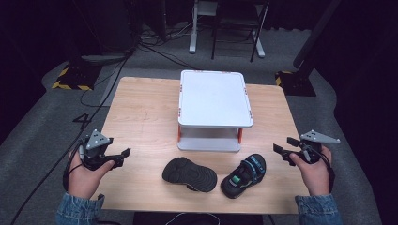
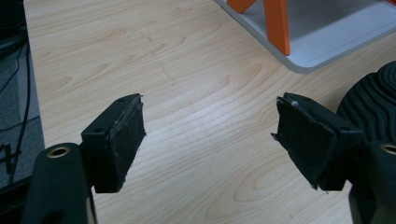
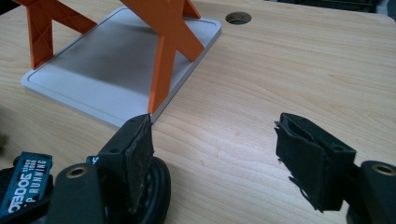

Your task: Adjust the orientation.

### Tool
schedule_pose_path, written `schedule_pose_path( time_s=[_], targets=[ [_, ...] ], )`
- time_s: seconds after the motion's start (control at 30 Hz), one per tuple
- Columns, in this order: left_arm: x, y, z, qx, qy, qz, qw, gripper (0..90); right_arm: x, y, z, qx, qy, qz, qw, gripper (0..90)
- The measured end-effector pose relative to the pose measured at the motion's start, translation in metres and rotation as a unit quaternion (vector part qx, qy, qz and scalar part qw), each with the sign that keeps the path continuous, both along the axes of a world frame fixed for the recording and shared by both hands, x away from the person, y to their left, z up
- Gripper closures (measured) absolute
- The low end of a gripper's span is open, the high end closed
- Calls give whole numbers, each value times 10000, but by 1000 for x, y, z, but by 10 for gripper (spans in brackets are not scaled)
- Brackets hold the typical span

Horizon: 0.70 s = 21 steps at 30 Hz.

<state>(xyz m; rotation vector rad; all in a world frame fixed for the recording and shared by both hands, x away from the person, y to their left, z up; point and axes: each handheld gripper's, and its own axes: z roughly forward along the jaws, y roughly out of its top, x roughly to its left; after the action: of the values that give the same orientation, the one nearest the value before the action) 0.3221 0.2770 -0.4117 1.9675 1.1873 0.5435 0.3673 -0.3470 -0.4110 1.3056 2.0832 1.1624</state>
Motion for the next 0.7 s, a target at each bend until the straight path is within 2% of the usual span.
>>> schedule_pose_path(
  time_s=[0.17, 0.2, 0.3, 0.37, 0.4, 0.43, 0.47, 0.5, 0.53, 0.57, 0.63, 0.67, 0.7],
  targets=[
    [-2, -7, 3, -120, -35, -96, 9999, 237, -1, 2, 1, 12, 5, 23, 10000, 281],
    [-4, -13, 5, -193, -64, -207, 9996, 241, -1, 3, 1, 27, -4, 21, 10000, 281],
    [-6, -20, 7, -198, -87, -335, 9992, 246, -1, 2, 2, 19, -6, 24, 10000, 282],
    [-8, -31, 8, -243, -77, -554, 9981, 246, -2, 2, 2, 12, -2, 25, 10000, 282],
    [-9, -38, 9, -335, -56, -701, 9970, 253, -2, 2, 2, 21, 0, 20, 10000, 282],
    [-9, -42, 9, -329, -76, -821, 9961, 270, -3, 3, 2, 31, 16, 10, 10000, 282],
    [-11, -56, 9, -399, -62, -1055, 9936, 273, -4, 3, 3, 22, 15, 7, 10000, 282],
    [-11, -56, 9, -399, -62, -1055, 9936, 274, -4, 3, 3, 22, 15, 7, 10000, 282],
    [-12, -69, 9, -409, -61, -1305, 9906, 275, -5, 2, 2, 40, 7, 25, 10000, 282],
    [-12, -69, 9, -409, -61, -1305, 9906, 274, -5, 2, 2, 40, 7, 25, 10000, 282],
    [-14, -82, 7, -403, -59, -1570, 9868, 271, -6, -1, 2, 63, 47, -13, 10000, 282],
    [-16, -97, 4, -385, -47, -1842, 9821, 268, -7, -1, 2, 55, 45, -13, 10000, 282],
    [-16, -97, 4, -385, -47, -1842, 9821, 268, -7, -1, 2, 55, 45, -13, 10000, 282]
  ],
)
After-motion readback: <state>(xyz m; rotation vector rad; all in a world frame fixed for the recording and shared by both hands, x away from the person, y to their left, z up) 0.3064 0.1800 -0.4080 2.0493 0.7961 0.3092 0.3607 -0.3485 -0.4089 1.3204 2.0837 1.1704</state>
